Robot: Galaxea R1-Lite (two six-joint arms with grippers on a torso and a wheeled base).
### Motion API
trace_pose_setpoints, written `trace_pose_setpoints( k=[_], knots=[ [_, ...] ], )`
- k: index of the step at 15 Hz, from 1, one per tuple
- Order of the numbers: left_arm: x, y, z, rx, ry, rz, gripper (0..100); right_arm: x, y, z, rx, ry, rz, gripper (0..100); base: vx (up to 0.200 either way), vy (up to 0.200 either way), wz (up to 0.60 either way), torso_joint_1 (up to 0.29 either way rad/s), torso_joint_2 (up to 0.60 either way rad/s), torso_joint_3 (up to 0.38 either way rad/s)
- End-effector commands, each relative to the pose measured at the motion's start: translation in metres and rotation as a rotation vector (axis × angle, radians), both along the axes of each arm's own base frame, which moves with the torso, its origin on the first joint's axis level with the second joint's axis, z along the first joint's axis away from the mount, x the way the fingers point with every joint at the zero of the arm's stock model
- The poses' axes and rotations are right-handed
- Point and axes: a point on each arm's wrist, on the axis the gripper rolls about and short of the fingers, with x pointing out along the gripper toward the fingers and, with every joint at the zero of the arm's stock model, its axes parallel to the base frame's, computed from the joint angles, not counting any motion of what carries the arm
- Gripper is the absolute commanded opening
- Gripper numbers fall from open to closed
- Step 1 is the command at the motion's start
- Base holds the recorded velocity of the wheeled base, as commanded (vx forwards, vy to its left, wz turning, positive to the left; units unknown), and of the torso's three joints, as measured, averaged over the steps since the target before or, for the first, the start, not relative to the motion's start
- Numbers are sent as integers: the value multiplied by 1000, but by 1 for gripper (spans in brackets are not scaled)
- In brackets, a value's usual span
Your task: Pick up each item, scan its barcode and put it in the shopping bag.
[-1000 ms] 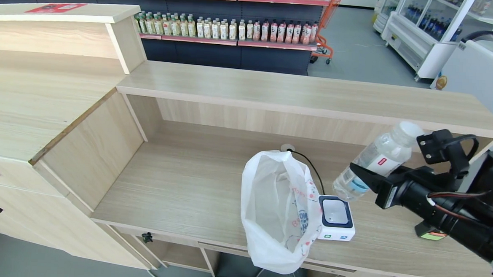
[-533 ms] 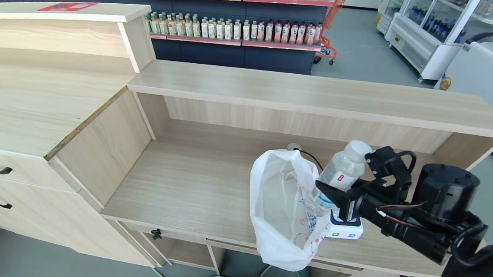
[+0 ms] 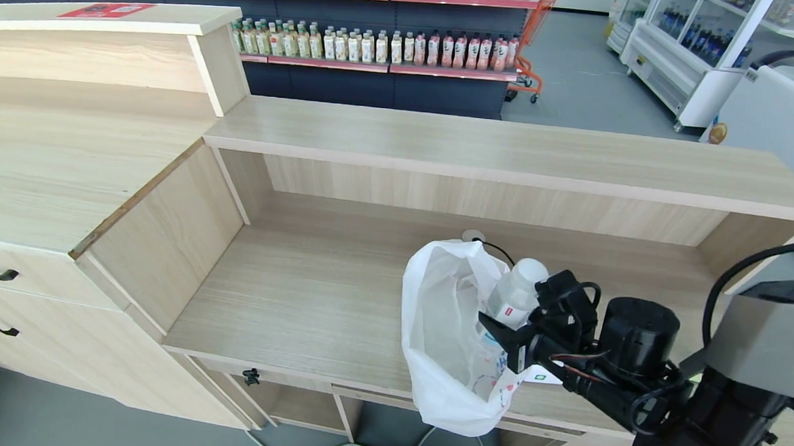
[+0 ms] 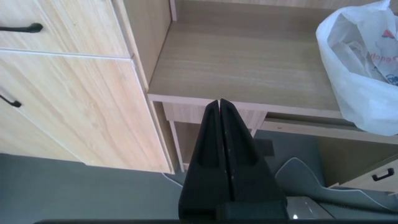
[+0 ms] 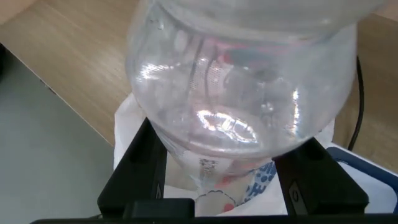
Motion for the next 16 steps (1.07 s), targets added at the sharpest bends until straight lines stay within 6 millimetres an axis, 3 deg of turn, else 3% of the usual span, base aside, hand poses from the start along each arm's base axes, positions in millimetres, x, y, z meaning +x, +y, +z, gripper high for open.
trace_pose_setpoints(
  k=[1, 10, 16],
  knots=[
    [0, 0, 0, 1, 2, 0, 0, 5, 3, -31, -72, 62, 10, 0, 0, 0, 0, 0, 0, 0],
    [0, 0, 0, -1, 2, 0, 0, 36, 19, -66, -124, 40, 21, 0, 0, 0, 0, 0, 0, 0],
    [0, 0, 0, 1, 2, 0, 0, 37, 20, -77, -140, 61, 22, 0, 0, 0, 0, 0, 0, 0]
  ],
)
